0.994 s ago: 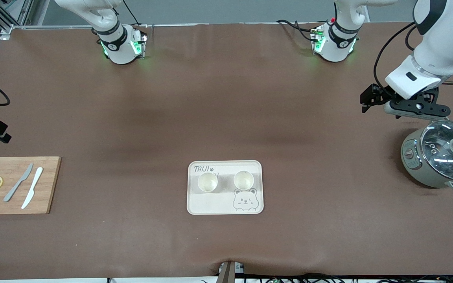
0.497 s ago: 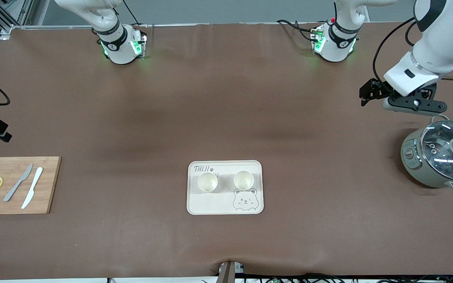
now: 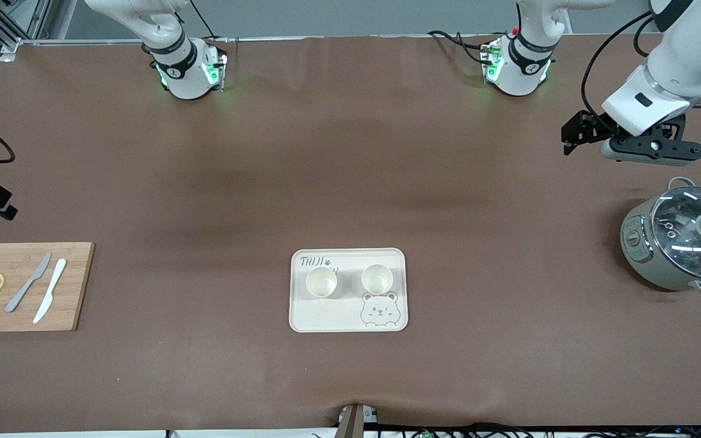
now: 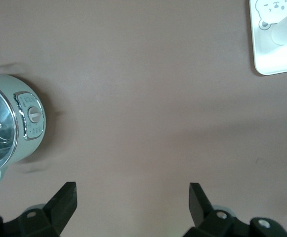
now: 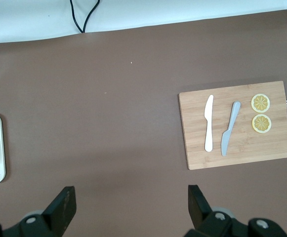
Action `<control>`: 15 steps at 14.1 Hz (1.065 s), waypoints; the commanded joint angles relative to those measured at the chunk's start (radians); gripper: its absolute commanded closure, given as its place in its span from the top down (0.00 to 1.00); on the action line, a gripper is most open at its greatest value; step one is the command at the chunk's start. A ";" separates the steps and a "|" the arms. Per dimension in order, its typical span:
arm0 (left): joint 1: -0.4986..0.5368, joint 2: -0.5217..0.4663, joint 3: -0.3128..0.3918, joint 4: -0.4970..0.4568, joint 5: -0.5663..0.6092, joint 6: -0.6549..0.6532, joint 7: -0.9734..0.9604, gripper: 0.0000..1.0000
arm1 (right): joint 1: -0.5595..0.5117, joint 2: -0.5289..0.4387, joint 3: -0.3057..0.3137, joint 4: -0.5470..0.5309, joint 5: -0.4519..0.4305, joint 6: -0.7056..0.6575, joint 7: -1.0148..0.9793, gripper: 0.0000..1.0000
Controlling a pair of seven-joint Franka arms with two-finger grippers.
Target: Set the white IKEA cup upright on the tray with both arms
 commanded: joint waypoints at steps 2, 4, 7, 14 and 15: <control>0.042 -0.042 -0.001 -0.021 -0.018 -0.012 -0.006 1.00 | -0.017 0.000 0.008 0.024 0.010 -0.016 0.015 1.00; 0.044 -0.042 0.002 -0.023 -0.018 -0.012 -0.006 1.00 | -0.017 0.000 0.008 0.024 0.012 -0.019 0.010 1.00; 0.046 -0.043 0.002 -0.021 -0.019 -0.012 -0.008 1.00 | -0.008 -0.003 0.014 0.034 0.012 -0.049 0.010 1.00; 0.049 -0.071 0.003 -0.023 -0.033 -0.028 -0.009 1.00 | -0.014 -0.006 0.009 0.076 0.012 -0.066 0.009 1.00; 0.050 -0.071 0.003 -0.021 -0.033 -0.028 -0.009 1.00 | -0.014 -0.006 0.009 0.076 0.012 -0.066 0.009 1.00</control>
